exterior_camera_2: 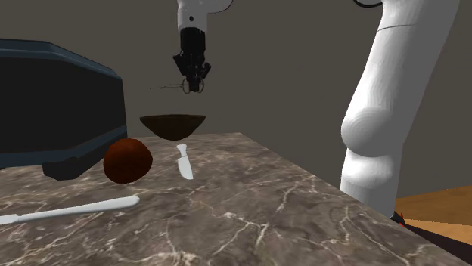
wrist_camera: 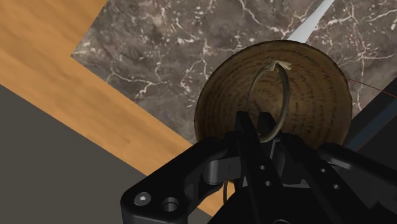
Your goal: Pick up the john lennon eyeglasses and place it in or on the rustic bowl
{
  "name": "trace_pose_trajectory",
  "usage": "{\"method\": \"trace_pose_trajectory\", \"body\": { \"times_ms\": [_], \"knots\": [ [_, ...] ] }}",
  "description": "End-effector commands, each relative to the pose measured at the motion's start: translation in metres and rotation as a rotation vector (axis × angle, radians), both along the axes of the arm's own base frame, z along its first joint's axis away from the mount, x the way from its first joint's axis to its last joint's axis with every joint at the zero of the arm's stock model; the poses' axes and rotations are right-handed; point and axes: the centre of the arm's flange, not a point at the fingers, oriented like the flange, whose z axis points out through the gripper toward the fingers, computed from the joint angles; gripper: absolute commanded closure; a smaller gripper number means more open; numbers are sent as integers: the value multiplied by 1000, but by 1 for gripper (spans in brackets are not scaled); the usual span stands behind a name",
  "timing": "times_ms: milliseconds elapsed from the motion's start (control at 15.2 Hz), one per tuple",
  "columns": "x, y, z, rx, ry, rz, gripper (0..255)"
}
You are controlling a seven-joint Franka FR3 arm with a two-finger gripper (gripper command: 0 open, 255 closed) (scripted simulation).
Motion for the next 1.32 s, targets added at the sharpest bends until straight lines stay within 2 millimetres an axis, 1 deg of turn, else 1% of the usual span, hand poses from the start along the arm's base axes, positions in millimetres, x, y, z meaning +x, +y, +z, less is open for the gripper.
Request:
{"method": "trace_pose_trajectory", "body": {
  "times_ms": [0, 726, 1188, 1254],
  "knots": [
    [5, 4, -8, 0, -1, 0, 255],
    [5, 4, -65, 0, -1, 0, 255],
    [5, 4, -65, 0, 0, 0, 255],
    [5, 4, -65, 0, 0, 0, 0]
  ]
}}
